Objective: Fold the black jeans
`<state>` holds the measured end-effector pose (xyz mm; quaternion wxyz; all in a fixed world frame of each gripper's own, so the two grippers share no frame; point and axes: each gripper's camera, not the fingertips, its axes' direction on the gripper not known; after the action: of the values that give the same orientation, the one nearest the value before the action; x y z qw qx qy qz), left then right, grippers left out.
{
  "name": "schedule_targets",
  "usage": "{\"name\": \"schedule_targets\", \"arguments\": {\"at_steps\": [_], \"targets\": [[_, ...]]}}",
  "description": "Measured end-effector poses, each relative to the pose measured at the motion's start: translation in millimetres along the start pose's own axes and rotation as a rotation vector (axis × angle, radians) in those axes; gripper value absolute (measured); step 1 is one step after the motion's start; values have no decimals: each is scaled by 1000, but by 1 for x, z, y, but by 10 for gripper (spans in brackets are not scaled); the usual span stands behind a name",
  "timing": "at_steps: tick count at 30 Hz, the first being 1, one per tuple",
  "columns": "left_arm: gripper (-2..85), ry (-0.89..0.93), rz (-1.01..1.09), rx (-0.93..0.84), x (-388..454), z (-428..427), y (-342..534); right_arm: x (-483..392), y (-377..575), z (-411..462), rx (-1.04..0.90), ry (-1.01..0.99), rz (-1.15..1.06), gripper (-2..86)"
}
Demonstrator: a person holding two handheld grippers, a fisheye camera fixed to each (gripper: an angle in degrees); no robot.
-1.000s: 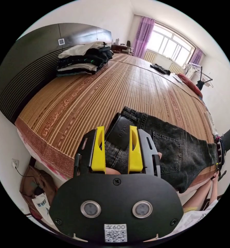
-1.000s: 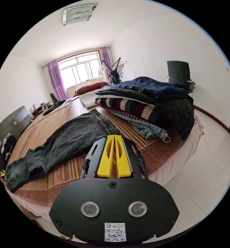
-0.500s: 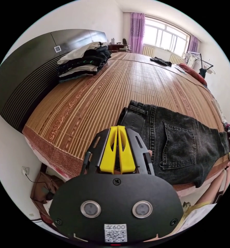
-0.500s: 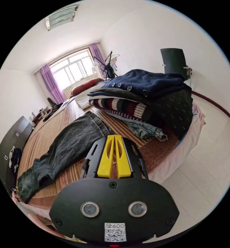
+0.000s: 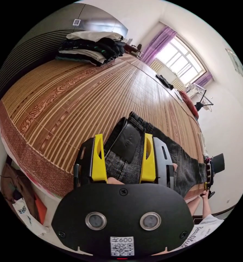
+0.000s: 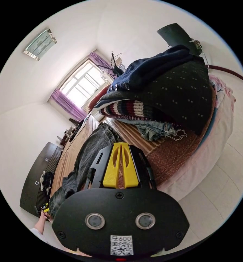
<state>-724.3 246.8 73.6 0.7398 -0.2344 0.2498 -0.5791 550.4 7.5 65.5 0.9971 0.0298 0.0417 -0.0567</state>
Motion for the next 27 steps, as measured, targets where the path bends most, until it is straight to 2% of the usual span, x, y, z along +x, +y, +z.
{"name": "schedule_targets", "arguments": {"at_steps": [2,7,14,20,27], "targets": [[132,-36,47,-2,12,2,5,0,-1,-1,6,-3,10,-9],[52,-237,142,139,58,-14,29,-24,-6,1,0,94,-73,-9],[35,-340,297,93,109,-7,33,-56,-15,3,-5,165,-121,-9],[29,-330,226,102,126,-9,40,-116,-19,18,-18,385,-324,-9],[22,-282,107,179,136,-1,56,-165,-31,32,-43,531,-457,-9]]}}
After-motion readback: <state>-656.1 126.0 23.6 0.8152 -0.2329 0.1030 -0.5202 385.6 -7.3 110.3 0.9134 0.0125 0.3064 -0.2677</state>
